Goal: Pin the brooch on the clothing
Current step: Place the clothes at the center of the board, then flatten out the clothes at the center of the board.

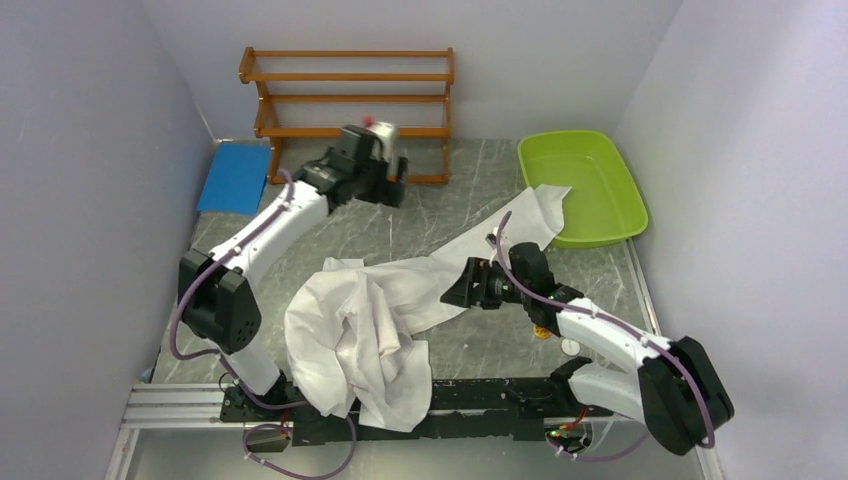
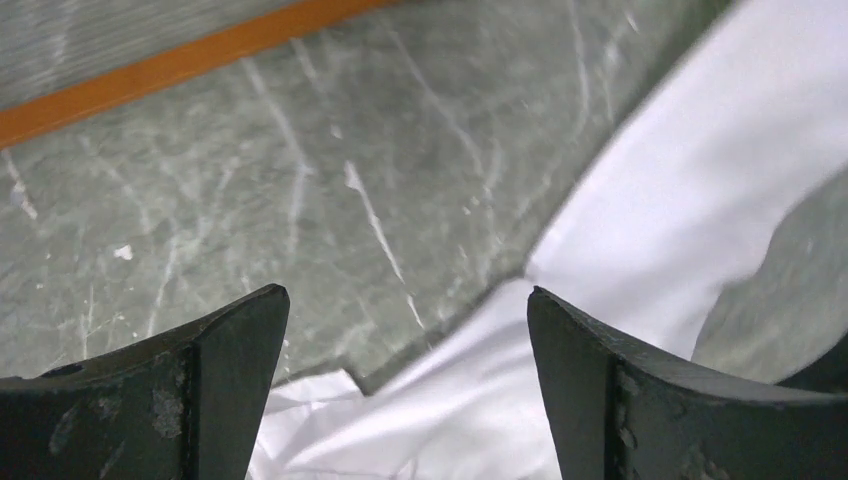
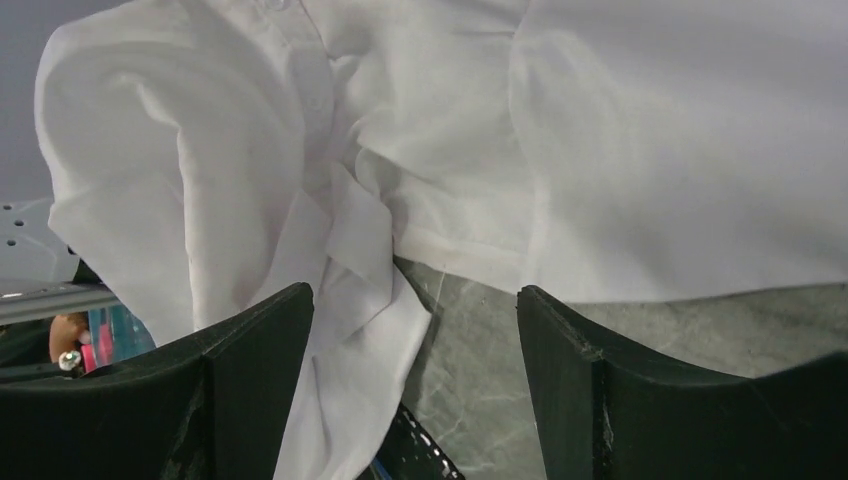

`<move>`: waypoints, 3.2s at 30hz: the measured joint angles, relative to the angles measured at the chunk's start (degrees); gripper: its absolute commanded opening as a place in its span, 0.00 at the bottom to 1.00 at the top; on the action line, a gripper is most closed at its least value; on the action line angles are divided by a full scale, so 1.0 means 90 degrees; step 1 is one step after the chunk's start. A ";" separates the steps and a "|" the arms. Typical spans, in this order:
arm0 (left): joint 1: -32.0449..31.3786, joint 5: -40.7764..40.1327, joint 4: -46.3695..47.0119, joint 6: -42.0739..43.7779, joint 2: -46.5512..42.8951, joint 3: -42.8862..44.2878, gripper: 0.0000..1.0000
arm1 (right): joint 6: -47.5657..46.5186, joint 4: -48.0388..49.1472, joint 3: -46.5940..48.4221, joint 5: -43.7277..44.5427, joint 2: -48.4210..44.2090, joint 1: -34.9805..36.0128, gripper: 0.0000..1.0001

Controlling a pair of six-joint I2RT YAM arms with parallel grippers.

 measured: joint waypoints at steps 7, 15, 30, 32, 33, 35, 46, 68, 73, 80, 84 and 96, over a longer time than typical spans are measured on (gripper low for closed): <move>-0.1656 -0.0818 -0.0634 0.0073 -0.1054 -0.0590 0.95 | -0.0104 -0.0148 -0.0304 0.0260 -0.1127 0.0012 0.81; -0.1435 -0.0464 -0.2193 -0.1338 -0.4044 -0.1785 0.95 | -0.0335 -0.0262 -0.0304 0.0282 -0.0911 0.0058 0.81; -0.1445 0.1496 -0.2914 -0.3235 -0.4563 -0.4478 0.71 | 0.0061 0.0874 -0.0114 0.0129 0.0707 0.1073 0.81; -0.1445 0.1681 -0.2584 -0.3298 -0.4420 -0.4495 0.63 | 0.0124 0.1022 -0.0107 0.0112 0.0738 0.1149 0.82; -0.1445 0.1741 -0.2385 -0.3313 -0.4320 -0.4495 0.60 | 0.0148 0.1110 -0.0107 0.0085 0.0750 0.1180 0.82; -0.1445 0.1819 -0.2084 -0.3342 -0.4124 -0.4495 0.53 | 0.0194 0.1304 -0.0090 -0.0034 0.0801 0.1282 0.81; -0.1445 0.1411 -0.1872 -0.3315 -0.3869 -0.4289 0.03 | 0.0685 0.2545 0.0882 -0.0401 0.2261 0.2555 0.38; -0.1450 -0.0321 -0.2557 -0.1860 -0.5010 -0.1173 0.03 | -0.2263 -0.1086 0.5336 0.2375 -0.0291 0.2732 0.00; -0.1477 -0.0651 -0.2441 -0.1231 -0.4782 0.0469 0.03 | -0.2900 -0.1447 0.6897 0.2307 0.0124 0.2761 0.00; -0.1479 -0.1056 -0.2489 -0.0729 -0.4483 0.2198 0.06 | -0.3325 -0.1819 0.9772 0.1955 0.1887 0.2752 0.00; -0.1479 -0.1246 -0.2497 -0.0753 -0.4639 0.2353 0.05 | -0.3264 -0.2035 1.1205 0.1348 0.3026 0.2742 0.00; -0.1479 -0.1428 -0.2795 -0.1654 -0.5119 -0.0891 0.03 | -0.1545 -0.0874 0.5360 -0.0440 0.1739 0.1180 0.30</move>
